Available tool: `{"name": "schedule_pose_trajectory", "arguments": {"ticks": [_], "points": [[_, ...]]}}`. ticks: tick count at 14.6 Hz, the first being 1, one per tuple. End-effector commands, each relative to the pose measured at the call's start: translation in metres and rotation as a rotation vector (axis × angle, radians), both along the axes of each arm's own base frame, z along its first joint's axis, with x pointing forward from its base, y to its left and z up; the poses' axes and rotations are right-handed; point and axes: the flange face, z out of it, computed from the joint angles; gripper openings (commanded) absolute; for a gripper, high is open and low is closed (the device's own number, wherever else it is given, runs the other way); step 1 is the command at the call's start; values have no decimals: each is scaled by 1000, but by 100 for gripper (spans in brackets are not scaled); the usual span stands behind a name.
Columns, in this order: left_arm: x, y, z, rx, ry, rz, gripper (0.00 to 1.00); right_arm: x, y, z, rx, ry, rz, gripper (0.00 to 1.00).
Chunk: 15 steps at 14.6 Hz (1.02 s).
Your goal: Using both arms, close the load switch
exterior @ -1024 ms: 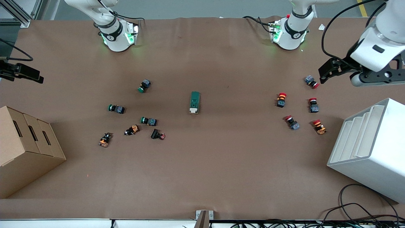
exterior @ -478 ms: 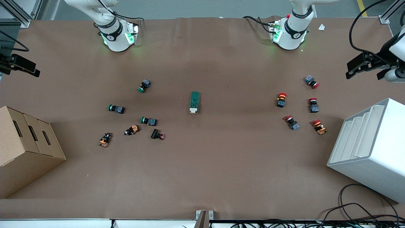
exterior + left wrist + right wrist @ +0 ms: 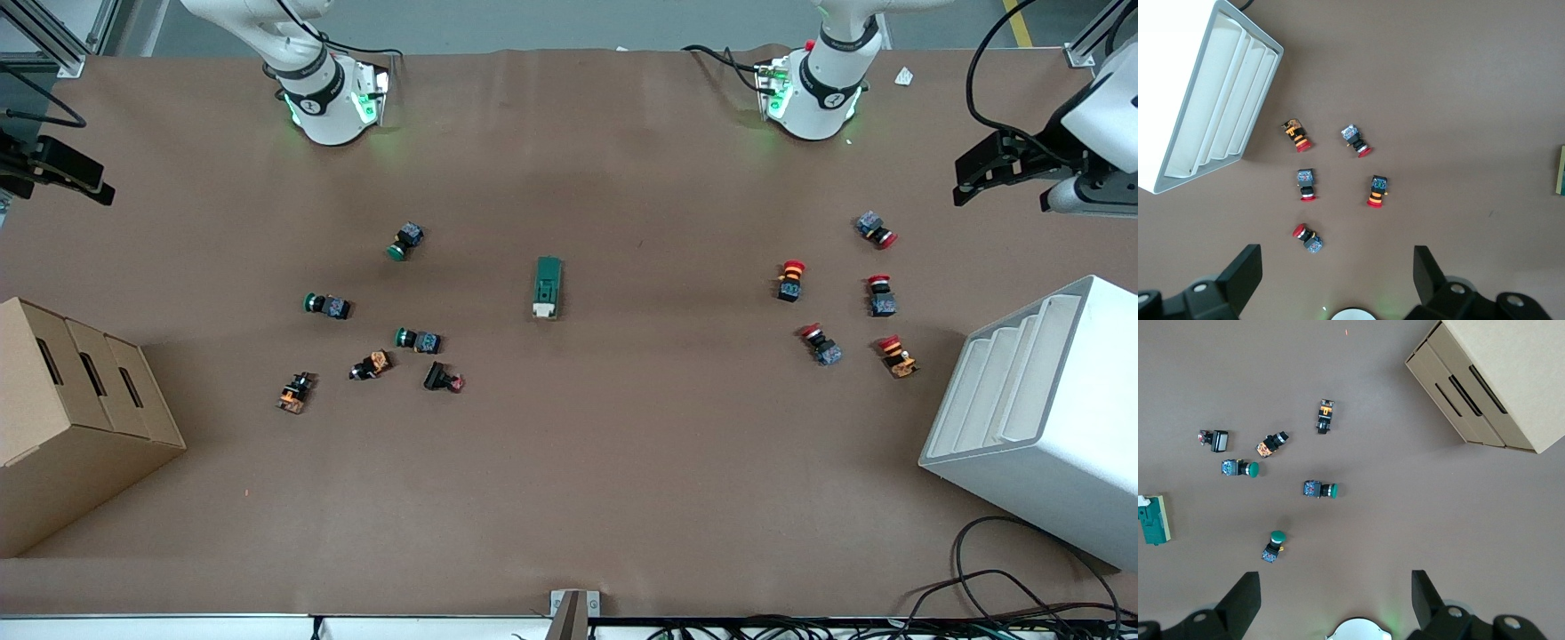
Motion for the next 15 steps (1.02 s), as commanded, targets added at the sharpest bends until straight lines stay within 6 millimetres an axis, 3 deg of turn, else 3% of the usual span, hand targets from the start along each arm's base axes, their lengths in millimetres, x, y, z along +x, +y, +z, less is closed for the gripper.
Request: {"name": "schedule_pose_trajectory", "arguments": {"ticks": [1,5,15], "points": [[-14,-1,2,-6,-11,28,100,-18,-1,12,-4,-30,10,100],[-13,1,0,-2,-12,45,100,-15,0,-2,-5,-32,11,100],[-13,-2,-12,-7,-31,26,100,-15,-2,-4,-2,-30,7,100]]}}
